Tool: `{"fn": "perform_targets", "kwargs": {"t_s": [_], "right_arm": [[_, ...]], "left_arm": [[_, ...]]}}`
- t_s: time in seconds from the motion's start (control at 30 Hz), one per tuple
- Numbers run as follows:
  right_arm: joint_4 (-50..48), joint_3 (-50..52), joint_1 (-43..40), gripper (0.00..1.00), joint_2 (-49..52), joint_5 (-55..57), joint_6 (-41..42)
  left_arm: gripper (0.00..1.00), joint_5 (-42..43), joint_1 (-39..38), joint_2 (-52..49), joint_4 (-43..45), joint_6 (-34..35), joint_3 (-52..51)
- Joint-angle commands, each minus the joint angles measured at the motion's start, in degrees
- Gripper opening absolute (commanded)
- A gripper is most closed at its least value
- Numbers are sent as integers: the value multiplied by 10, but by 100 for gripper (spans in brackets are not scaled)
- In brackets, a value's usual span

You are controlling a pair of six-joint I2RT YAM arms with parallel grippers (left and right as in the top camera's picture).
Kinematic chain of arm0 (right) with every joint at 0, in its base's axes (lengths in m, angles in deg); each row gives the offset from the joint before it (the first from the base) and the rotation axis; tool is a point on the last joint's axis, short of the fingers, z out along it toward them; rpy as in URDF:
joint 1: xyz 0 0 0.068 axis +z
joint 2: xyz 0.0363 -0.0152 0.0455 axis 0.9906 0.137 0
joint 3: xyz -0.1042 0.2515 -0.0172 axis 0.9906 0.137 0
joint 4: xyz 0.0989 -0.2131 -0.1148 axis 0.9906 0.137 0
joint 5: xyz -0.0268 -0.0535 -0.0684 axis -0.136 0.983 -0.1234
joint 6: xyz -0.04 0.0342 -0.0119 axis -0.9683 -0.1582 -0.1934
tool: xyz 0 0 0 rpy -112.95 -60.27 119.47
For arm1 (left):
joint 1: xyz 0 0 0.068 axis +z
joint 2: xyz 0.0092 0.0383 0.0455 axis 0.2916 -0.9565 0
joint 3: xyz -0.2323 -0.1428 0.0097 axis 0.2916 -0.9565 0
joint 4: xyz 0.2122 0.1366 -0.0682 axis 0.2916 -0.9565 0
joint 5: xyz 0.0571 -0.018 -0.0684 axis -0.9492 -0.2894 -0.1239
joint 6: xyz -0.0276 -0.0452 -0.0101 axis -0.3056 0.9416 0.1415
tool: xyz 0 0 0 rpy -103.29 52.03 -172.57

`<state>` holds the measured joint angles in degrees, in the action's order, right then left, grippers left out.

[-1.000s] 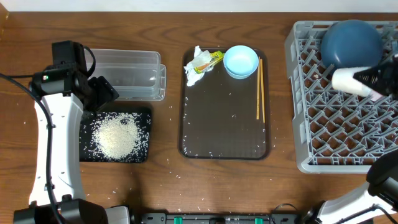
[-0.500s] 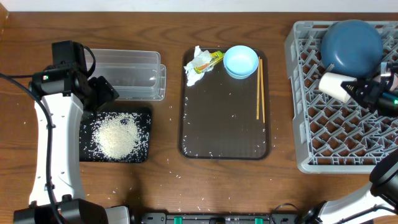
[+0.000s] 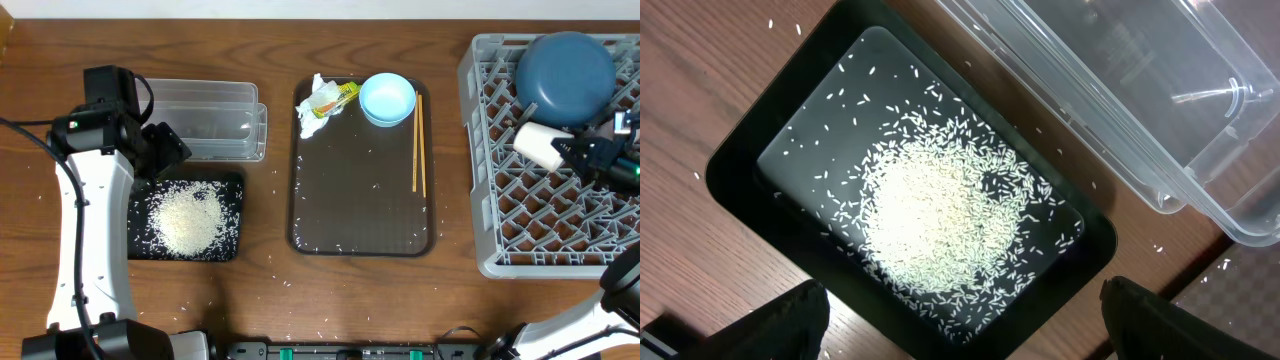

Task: Sort waste into correct bins and load items into the dishwasher rack
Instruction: 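Lower the white cup into the rack and open the right gripper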

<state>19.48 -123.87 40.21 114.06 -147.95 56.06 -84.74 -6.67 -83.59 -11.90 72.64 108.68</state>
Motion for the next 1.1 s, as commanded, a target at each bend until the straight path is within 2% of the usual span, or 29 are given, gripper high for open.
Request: {"fn": "perform_targets", "kwargs": {"t_s": [0.0,0.3,0.47,0.7,1.07], "right_arm": [[7,4,-18,1,6,83,23],[24,4,-31,1,6,176,37],[30,4,-50,1,6,180,38],[40,4,-72,6,6,189,35],[81,-4,-76,10,6,188,36]], "left_arm": [[90,0,1,8,0,3,-1],[90,0,1,8,0,3,-1],[90,0,1,8,0,3,-1],[90,0,1,8,0,3,-1],[90,0,1,8,0,3,-1]]}}
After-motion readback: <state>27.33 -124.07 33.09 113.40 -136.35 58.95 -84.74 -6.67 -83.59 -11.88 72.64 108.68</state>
